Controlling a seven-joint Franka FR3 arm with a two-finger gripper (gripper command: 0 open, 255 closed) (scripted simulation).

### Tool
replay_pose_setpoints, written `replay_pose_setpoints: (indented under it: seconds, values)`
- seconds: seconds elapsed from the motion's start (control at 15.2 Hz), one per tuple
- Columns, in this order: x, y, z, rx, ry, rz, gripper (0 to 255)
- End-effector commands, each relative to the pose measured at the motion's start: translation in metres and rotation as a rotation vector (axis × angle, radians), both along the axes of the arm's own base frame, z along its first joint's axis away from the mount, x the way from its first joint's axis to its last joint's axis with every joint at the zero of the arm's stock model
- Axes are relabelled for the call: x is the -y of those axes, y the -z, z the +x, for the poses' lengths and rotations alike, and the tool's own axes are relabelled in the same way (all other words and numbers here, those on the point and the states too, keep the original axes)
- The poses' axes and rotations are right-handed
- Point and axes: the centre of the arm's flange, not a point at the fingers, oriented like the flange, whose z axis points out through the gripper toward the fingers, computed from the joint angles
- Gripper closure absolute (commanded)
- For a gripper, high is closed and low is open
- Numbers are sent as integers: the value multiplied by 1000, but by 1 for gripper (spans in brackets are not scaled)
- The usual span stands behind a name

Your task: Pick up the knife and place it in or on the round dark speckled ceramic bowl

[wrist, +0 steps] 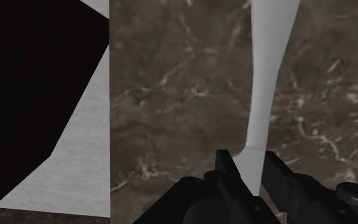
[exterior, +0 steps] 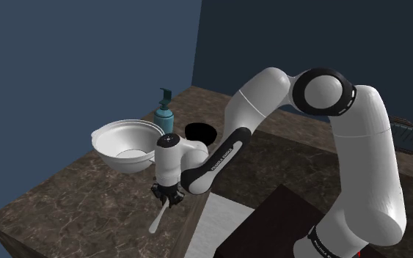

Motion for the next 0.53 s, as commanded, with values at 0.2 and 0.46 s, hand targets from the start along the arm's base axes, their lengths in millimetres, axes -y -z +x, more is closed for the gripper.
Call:
replay_pose_setpoints:
  seconds: [0.2, 0.46]
  values:
    - [4, -14, -3, -26, 3, -21, 255]
    - [4, -35, -3, -26, 3, -21, 255]
